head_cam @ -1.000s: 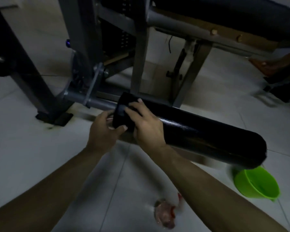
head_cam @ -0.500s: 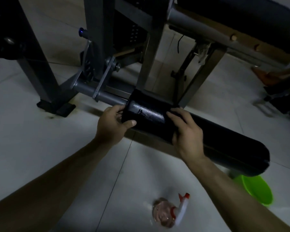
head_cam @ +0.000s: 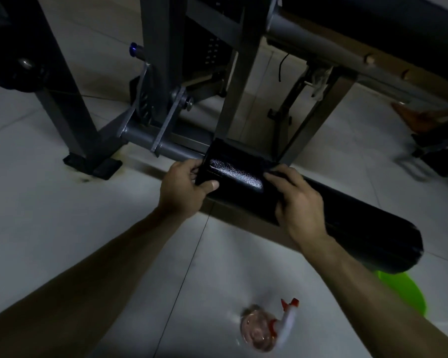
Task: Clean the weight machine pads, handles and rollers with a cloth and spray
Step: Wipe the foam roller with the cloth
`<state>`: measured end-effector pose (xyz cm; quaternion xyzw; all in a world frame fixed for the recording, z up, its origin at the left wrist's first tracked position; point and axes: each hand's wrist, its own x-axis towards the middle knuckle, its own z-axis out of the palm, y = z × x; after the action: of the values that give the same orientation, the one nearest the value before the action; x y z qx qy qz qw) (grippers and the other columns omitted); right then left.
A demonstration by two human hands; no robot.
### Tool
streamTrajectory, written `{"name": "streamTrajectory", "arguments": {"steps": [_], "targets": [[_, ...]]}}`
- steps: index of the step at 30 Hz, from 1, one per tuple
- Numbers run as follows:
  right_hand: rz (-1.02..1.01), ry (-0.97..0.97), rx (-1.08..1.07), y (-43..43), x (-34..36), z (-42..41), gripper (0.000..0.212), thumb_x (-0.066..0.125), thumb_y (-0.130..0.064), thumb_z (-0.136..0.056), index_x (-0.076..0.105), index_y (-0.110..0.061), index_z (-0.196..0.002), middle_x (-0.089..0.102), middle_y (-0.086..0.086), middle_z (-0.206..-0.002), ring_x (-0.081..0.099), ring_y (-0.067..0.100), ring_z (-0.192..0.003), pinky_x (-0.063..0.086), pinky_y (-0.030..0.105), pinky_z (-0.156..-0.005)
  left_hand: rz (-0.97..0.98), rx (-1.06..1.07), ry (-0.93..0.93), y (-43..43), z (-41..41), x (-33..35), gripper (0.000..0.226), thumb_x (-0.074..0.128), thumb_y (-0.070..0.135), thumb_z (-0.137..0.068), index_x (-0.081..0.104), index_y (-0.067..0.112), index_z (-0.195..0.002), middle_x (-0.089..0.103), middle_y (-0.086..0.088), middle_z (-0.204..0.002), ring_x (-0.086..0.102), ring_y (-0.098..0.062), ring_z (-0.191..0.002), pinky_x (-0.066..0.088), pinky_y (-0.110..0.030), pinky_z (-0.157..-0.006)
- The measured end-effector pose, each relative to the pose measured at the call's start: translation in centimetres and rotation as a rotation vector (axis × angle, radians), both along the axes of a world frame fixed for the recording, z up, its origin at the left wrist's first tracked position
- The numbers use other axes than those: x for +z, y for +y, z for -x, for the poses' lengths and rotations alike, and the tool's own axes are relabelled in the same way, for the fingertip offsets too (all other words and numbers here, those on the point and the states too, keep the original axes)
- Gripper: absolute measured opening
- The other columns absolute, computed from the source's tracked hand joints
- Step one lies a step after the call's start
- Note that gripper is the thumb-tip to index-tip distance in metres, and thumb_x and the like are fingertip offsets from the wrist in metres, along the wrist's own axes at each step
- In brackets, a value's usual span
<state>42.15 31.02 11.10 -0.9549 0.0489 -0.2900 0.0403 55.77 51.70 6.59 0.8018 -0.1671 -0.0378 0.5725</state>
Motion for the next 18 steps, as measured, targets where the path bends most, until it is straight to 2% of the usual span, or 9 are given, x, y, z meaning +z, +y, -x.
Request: {"name": "streamTrajectory", "arguments": {"steps": [2,5,7,9,11,14,16,18], "targets": [[-0.050,-0.038,-0.055,1.2,0.0,-0.8,0.059,0.057,0.008,-0.071,0.073,-0.012,-0.123,0.064,0.003,-0.134,0.065,0.026,-0.121,0.059,0.043,-0.091,-0.010,0.007,0.006,0.1,0.2,0.4,0.056,0.084,0.025,-0.082,0.062,0.017,-0.134,0.060,0.002,-0.124,0.064,-0.013,-0.106,0.053,-0.028,-0.090],[-0.126,-0.006,0.094,6.2,-0.1,-5.3,0.046,0.058,-0.002,-0.082,0.072,-0.013,-0.124,0.064,0.005,-0.134,0.058,0.028,-0.131,0.057,0.044,-0.097,0.000,-0.035,-0.003,0.3,0.3,0.9,0.050,0.081,0.021,-0.085,0.062,0.016,-0.131,0.060,0.009,-0.115,0.061,-0.003,-0.099,0.052,-0.023,-0.086],[-0.097,0.038,0.195,7.9,-0.6,-7.3,0.035,0.063,-0.012,-0.091,0.072,-0.014,-0.124,0.064,0.005,-0.134,0.052,0.029,-0.139,0.055,0.041,-0.102,0.007,-0.071,-0.041,0.5,0.5,1.0,0.041,0.078,0.017,-0.087,0.064,0.016,-0.126,0.059,0.019,-0.102,0.060,0.005,-0.092,0.053,-0.013,-0.081],[-0.023,0.045,0.193,6.5,-0.5,-6.6,0.034,0.068,-0.009,-0.091,0.072,-0.013,-0.125,0.064,0.006,-0.135,0.051,0.029,-0.140,0.055,0.041,-0.100,-0.006,-0.055,-0.058,0.2,0.9,0.9,0.041,0.075,0.018,-0.090,0.062,0.015,-0.128,0.061,0.014,-0.108,0.060,0.001,-0.099,0.052,-0.010,-0.081],[0.037,0.023,0.138,3.2,-0.8,-3.4,0.041,0.066,0.003,-0.086,0.072,-0.012,-0.123,0.064,0.007,-0.135,0.054,0.028,-0.138,0.056,0.039,-0.100,-0.078,0.047,-0.131,-0.3,1.6,0.7,0.057,0.075,0.024,-0.089,0.054,0.016,-0.142,0.057,-0.003,-0.134,0.056,-0.014,-0.117,0.051,-0.025,-0.096],[0.043,-0.030,-0.011,-2.5,-1.3,3.0,0.061,0.061,0.013,-0.069,0.073,-0.011,-0.124,0.063,0.006,-0.138,0.057,0.026,-0.134,0.055,0.041,-0.101,-0.274,0.072,-0.422,-2.1,3.0,1.5,0.078,0.078,0.030,-0.085,0.043,0.020,-0.154,0.037,-0.010,-0.160,0.037,-0.030,-0.145,0.037,-0.050,-0.116],[-0.037,-0.044,-0.153,-4.9,-1.4,6.1,0.070,0.059,0.015,-0.062,0.072,-0.011,-0.125,0.061,0.005,-0.140,0.058,0.026,-0.134,0.055,0.043,-0.100,-0.384,-0.055,-0.564,-3.5,3.8,2.2,0.082,0.080,0.031,-0.082,0.042,0.022,-0.155,0.025,-0.008,-0.167,0.020,-0.032,-0.154,0.023,-0.055,-0.123],[-0.112,-0.081,-0.250,-5.2,-1.7,7.6,0.072,0.058,0.016,-0.061,0.072,-0.011,-0.126,0.060,0.005,-0.141,0.056,0.027,-0.135,0.054,0.045,-0.102,-0.474,-0.177,-0.659,-4.8,4.4,2.4,0.085,0.082,0.031,-0.080,0.042,0.021,-0.154,0.023,-0.007,-0.168,0.013,-0.031,-0.157,0.011,-0.050,-0.127]]}}
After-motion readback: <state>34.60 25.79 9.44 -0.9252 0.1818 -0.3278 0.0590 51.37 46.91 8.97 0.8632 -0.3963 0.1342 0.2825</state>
